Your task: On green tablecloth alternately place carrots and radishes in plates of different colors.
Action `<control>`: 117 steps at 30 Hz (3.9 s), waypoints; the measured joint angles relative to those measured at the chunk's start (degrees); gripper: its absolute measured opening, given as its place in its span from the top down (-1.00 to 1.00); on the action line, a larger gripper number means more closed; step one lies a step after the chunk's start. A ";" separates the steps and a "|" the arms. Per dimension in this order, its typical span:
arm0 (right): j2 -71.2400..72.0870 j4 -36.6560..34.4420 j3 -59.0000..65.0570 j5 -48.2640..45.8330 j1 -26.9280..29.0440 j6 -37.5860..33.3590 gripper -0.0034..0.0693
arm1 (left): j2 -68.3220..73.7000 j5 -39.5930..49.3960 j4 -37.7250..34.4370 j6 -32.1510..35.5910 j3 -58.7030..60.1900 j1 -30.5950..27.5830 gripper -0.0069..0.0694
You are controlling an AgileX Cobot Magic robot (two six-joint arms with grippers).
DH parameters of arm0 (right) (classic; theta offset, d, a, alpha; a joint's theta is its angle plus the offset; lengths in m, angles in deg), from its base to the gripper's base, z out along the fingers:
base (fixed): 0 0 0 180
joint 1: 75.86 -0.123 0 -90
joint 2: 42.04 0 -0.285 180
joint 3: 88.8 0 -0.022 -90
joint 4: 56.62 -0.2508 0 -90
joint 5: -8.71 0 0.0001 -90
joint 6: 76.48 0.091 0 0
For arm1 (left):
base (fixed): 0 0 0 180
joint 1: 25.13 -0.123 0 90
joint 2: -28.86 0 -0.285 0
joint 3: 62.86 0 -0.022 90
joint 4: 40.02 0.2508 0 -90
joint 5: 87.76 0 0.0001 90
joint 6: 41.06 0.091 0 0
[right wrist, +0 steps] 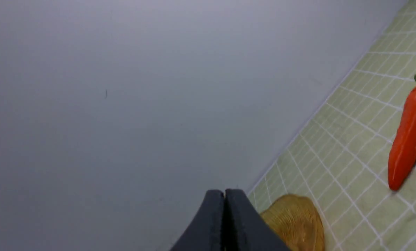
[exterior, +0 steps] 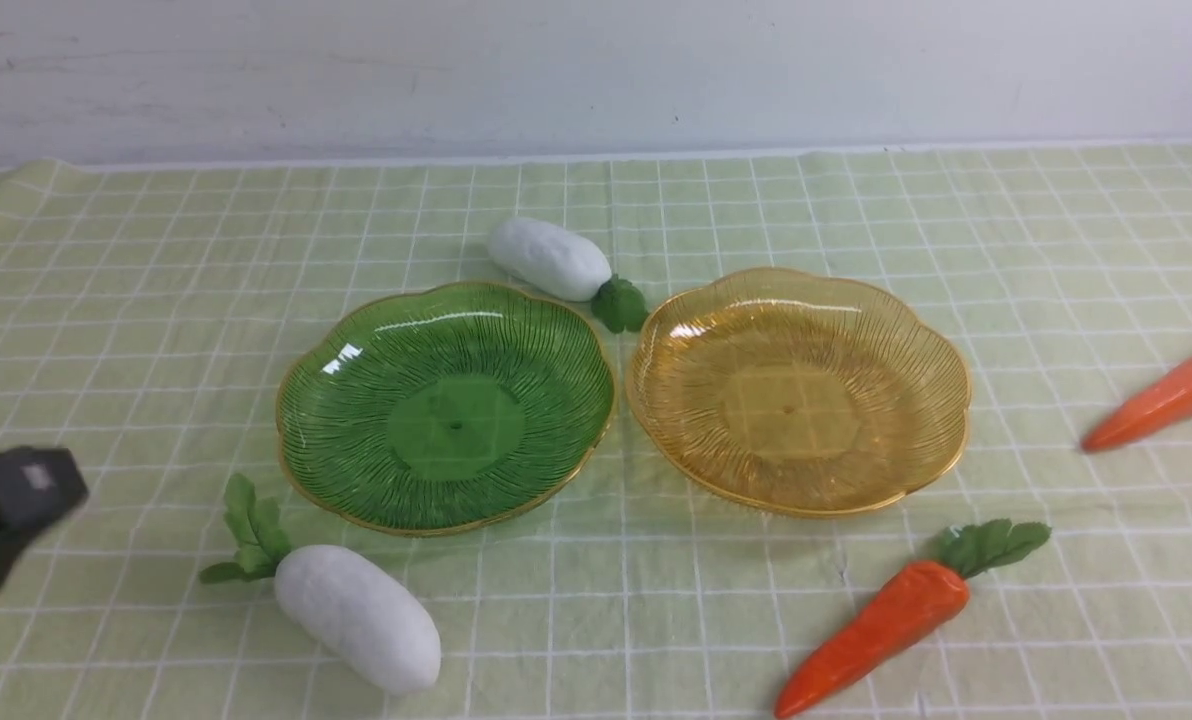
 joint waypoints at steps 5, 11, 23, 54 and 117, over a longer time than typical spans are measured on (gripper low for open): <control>-8.25 3.80 -13.30 -21.18 0.00 -13.27 0.95 | 19.96 12.85 0.42 1.35 -7.13 0.00 0.84; -25.80 5.32 -28.50 -40.87 0.00 -26.31 0.95 | 30.51 12.84 0.42 2.30 -8.69 0.00 0.84; -46.12 1.89 -37.68 -53.34 0.00 -38.64 0.95 | 41.65 8.90 -6.57 5.67 -8.99 0.00 0.29; -46.17 0.30 -37.68 -51.90 0.00 -41.41 0.95 | 58.96 0.22 -17.37 5.75 -9.20 0.00 -0.49; -95.28 23.46 -59.37 -48.10 -14.14 -8.10 -0.03 | 69.09 20.60 -18.84 40.88 -60.66 1.91 0.82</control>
